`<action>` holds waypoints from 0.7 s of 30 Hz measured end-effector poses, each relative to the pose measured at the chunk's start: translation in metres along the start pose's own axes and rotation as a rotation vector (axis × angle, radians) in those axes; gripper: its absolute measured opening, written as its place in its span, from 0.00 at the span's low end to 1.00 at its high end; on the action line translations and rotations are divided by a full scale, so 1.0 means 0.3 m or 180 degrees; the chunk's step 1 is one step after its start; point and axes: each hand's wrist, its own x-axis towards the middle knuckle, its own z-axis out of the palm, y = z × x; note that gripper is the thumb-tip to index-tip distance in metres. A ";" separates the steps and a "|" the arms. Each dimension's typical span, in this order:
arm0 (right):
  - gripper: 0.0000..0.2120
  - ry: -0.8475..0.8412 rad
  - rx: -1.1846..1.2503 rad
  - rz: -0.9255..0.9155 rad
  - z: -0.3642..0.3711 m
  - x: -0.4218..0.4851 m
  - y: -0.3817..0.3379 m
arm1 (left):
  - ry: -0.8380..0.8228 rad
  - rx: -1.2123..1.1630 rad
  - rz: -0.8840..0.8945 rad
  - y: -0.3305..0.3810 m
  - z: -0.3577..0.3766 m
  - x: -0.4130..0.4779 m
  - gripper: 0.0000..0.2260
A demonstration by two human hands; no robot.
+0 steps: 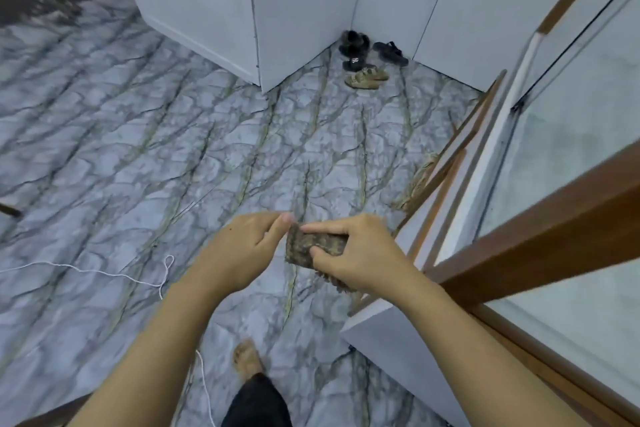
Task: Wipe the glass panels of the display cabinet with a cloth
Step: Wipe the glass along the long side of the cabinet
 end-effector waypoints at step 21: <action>0.16 0.0783 0.0362 0.1087 -0.196 0.786 0.091 | -0.1009 0.0743 0.1186 -0.130 -0.395 1.048 0.19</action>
